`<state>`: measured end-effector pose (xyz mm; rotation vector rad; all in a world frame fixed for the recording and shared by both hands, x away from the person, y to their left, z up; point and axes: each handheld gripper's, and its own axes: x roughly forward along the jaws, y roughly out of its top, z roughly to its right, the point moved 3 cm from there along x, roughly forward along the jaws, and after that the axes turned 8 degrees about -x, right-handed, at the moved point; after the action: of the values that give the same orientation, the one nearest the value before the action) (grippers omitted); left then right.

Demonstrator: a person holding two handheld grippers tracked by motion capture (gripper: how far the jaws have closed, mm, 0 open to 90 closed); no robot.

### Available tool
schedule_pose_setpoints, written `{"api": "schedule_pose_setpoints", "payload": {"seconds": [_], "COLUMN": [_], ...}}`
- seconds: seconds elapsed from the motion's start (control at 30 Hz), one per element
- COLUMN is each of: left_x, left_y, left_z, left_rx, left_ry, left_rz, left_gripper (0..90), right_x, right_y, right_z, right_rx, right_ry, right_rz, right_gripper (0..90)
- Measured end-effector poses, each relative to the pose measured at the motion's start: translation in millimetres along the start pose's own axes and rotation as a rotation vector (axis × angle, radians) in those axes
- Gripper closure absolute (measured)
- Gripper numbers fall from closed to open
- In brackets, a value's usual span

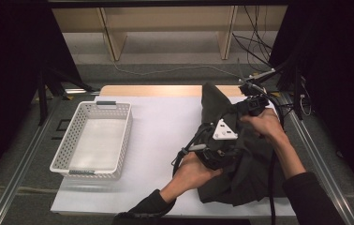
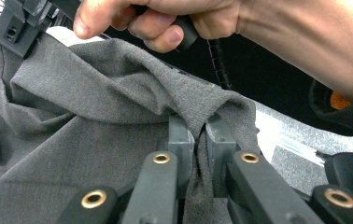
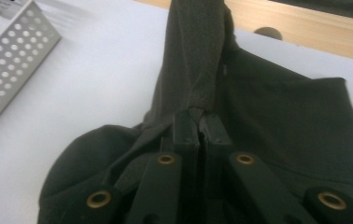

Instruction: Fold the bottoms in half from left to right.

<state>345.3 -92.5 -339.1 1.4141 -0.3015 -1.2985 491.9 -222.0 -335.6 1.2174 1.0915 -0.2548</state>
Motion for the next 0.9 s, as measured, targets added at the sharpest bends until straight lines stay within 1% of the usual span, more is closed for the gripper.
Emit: {"api": "schedule_pose_setpoints", "payload": {"seconds": [0.1,0.17,0.3,0.4,0.57,0.67,0.7,0.77,0.83,0.9], "left_x": [8.0,13.5,22.8,29.0,40.4,48.8,51.4,55.9,61.1,64.3], "left_y": [6.1,9.1,12.3,12.9,11.0,8.3,7.6,6.1,4.1,2.2], "left_z": [2.8,4.3,8.1,9.9,13.8,15.1,15.8,17.5,18.8,20.3], "left_rx": [0.0,-0.001,-0.006,-0.017,-0.024,-0.032,-0.034,-0.029,-0.027,-0.016], "left_ry": [-0.007,-0.011,-0.015,-0.026,-0.034,-0.042,-0.045,-0.044,-0.043,-0.029], "left_rz": [0.002,-0.004,-0.008,-0.015,-0.027,-0.038,-0.041,-0.045,-0.06,-0.061], "left_gripper": [83.0,82.9,82.6,82.3,81.9,81.8,81.7,81.3,80.8,80.7], "right_x": [-1.6,-2.5,-5.7,-8.1,-11.9,-10.6,-10.5,-10.8,-9.8,-8.4], "right_y": [-2.7,-4.1,-8.1,-12.6,-18.9,-23.8,-25.2,-27.4,-30.3,-32.6], "right_z": [8.9,14.0,25.5,33.3,45.9,51.8,53.7,57.0,60.6,63.0], "right_rx": [0.01,0.015,0.029,0.035,0.052,0.062,0.063,0.071,0.075,0.073], "right_ry": [-0.008,-0.017,-0.035,-0.051,-0.066,-0.079,-0.08,-0.079,-0.087,-0.095], "right_rz": [-0.001,-0.006,-0.011,-0.019,-0.022,-0.045,-0.044,-0.045,-0.054,-0.063], "right_gripper": [87.4,87.4,87.4,87.4,87.5,87.4,87.4,87.4,87.4,87.4]}}
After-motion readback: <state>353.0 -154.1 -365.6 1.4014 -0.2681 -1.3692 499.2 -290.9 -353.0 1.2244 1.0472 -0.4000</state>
